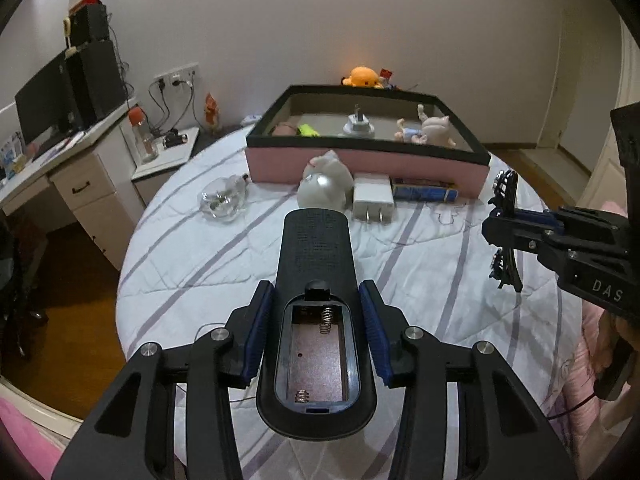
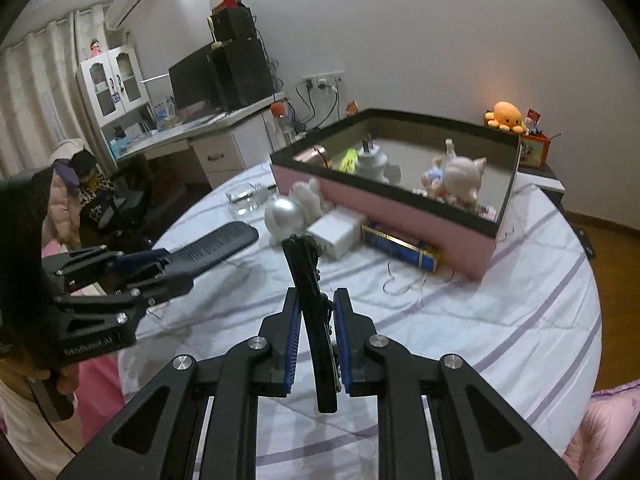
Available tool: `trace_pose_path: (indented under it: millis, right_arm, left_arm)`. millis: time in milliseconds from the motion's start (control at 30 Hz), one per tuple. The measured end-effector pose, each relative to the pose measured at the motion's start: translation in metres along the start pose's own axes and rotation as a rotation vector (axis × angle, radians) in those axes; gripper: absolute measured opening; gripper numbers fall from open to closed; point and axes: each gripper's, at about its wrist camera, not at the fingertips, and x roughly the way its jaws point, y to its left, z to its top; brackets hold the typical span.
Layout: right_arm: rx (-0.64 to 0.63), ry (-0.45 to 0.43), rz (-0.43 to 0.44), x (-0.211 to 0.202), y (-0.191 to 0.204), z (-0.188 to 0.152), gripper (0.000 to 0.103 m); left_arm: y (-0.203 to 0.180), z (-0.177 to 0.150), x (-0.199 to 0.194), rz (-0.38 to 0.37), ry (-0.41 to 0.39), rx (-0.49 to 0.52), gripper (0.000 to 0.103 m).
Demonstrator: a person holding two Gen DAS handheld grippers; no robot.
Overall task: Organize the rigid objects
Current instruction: 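Lift the remote and case and carry them over the box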
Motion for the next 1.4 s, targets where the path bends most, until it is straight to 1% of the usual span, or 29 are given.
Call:
trace_pose_path:
  millis: [67,133,200,267,533,767,900,967,1033,1133,1300,1400]
  right_arm:
    - [0.000,-0.004,0.004,-0.001,0.000,0.002,0.016]
    - [0.003,-0.015,0.004,-0.002,0.000,0.004,0.016]
    - [0.005,-0.027,0.007,-0.005,-0.001,0.005,0.016]
    - [0.009,-0.017,0.014,-0.002,-0.002,0.006,0.016]
    - [0.012,-0.048,0.018,-0.007,-0.010,0.021,0.016]
    - [-0.001,-0.085,0.000,-0.007,-0.025,0.050,0.016]
    - [-0.019,-0.094,-0.013,0.000,-0.036,0.071,0.016]
    - [-0.027,-0.097,-0.020,0.004,-0.042,0.081,0.016]
    - [-0.030,-0.093,-0.026,0.011,-0.049,0.093,0.016]
    - [-0.034,-0.085,-0.043,0.024,-0.062,0.110,0.016]
    - [-0.037,-0.061,-0.083,0.050,-0.084,0.134,0.016]
    - [-0.022,-0.038,-0.113,0.070,-0.106,0.148,0.016]
  left_arm:
    - [0.000,0.002,0.000,-0.030,0.007,-0.007,0.044]
    - [0.000,0.002,-0.001,-0.044,0.010,-0.010,0.044]
    - [0.001,0.004,-0.004,-0.042,-0.001,-0.020,0.044]
    - [0.002,0.007,-0.005,-0.063,-0.004,-0.025,0.044]
    - [-0.004,0.026,-0.007,-0.074,-0.026,-0.002,0.044]
    - [-0.013,0.062,-0.006,-0.100,-0.076,0.028,0.044]
    - [-0.016,0.092,0.001,-0.126,-0.100,0.052,0.044]
    - [-0.016,0.107,0.004,-0.126,-0.115,0.057,0.044]
    - [-0.016,0.126,0.012,-0.128,-0.127,0.062,0.044]
    - [-0.016,0.147,0.028,-0.146,-0.125,0.069,0.044]
    - [-0.010,0.177,0.067,-0.189,-0.088,0.074,0.044]
    - [-0.005,0.191,0.093,-0.194,-0.060,0.072,0.044]
